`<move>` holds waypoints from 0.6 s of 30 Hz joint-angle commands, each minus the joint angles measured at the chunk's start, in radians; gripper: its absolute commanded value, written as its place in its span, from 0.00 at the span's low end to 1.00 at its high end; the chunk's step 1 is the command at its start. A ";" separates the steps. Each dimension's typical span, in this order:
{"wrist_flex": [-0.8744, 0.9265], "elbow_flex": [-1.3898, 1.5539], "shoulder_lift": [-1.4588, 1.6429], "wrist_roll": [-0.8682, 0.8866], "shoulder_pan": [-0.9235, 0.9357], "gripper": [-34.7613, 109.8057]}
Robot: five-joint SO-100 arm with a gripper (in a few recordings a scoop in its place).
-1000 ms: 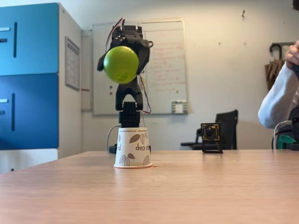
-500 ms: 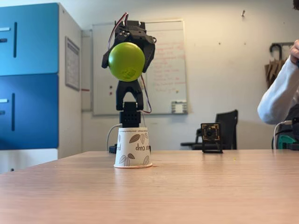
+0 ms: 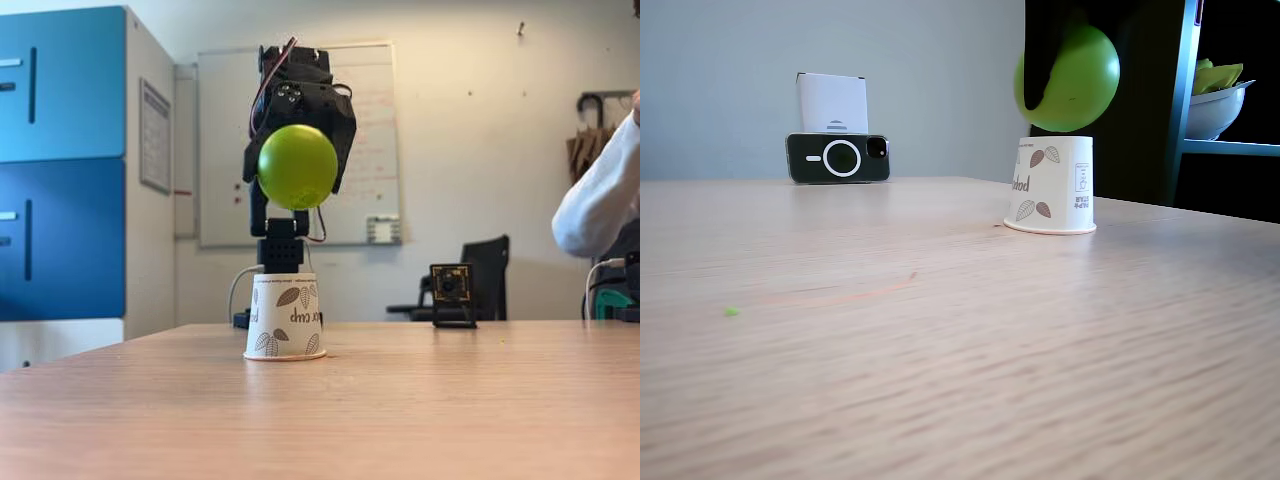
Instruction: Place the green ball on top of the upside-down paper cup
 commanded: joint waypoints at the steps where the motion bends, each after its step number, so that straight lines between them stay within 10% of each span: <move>1: -0.009 -0.005 -0.006 0.006 0.005 0.46; 18: -0.044 -0.008 -0.063 0.005 -0.003 0.52</move>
